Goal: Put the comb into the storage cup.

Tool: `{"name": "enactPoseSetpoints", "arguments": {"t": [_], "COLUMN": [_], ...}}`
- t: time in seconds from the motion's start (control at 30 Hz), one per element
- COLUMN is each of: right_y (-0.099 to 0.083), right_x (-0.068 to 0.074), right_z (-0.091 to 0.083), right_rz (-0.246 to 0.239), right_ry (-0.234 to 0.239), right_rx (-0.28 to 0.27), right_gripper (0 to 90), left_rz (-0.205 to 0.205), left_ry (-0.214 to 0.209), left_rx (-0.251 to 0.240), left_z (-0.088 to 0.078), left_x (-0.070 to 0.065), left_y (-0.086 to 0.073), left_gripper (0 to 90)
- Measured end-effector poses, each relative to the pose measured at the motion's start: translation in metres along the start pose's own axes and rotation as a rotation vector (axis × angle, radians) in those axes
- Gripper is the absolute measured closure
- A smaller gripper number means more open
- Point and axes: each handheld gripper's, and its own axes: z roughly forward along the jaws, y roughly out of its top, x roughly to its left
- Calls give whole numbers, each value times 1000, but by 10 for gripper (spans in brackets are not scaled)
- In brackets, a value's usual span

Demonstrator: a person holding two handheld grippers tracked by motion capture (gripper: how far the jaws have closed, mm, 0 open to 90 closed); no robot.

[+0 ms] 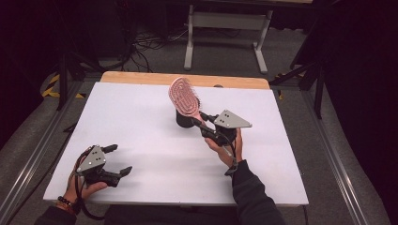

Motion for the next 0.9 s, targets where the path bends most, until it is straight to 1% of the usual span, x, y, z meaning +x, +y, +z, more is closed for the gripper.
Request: {"name": "enactPoseSetpoints", "arguments": {"t": [0.1, 0.17, 0.2, 0.23, 0.33, 0.4, 0.47, 0.5, 0.63, 0.67, 0.8, 0.83, 0.87, 0.9], "right_y": [4, 6, 7, 7, 10, 11, 12, 13, 16, 18, 20, 20, 21, 22], "right_x": [-5, -8, -10, -12, -17, -19, -21, -22, -25, -27, -31, -31, -34, -35], "right_z": [3, 5, 7, 9, 14, 17, 20, 22, 26, 30, 35, 35, 39, 40], "right_rz": [8, 21, 24, 24, 48, 50, 57, 52, 55, 61, 86, 86, 83, 92], "right_ry": [-18, -22, -31, -44, -54, -64, -64, -71, -76, -78, -82, -82, -92, -88], "right_rx": [-25, -44, -45, -48, -73, -81, -88, -87, -97, -111, -125, -125, -128, -135], "right_gripper": [696, 696, 696, 696, 696, 696, 696, 696, 696, 696, 696, 696, 696, 696], "left_rz": [-3, -3, -3, -4, -3, 1, 4, 6, 9, 9, 11, 11, 11, 10], "left_ry": [3, 12, 15, 13, 9, 5, 0, -4, -5, -6, -10, -10, -12, -14], "left_rx": [-9, -26, -34, -40, -52, -57, -65, -70, -70, -69, -70, -70, -71, -72], "left_z": [-1, -2, -4, -4, -5, -6, -7, -7, -7, -7, -7, -7, -7, -7], "left_x": [0, 0, 0, 0, 2, 1, 1, 1, 1, 1, 1, 1, 1, 1], "left_y": [0, 0, 0, 1, 1, 1, 1, 1, 1, 1, 1, 1, 1, 1], "left_gripper": [57, 61, 62, 65, 66, 65, 64, 63, 63, 62, 63, 63, 63, 63]}}
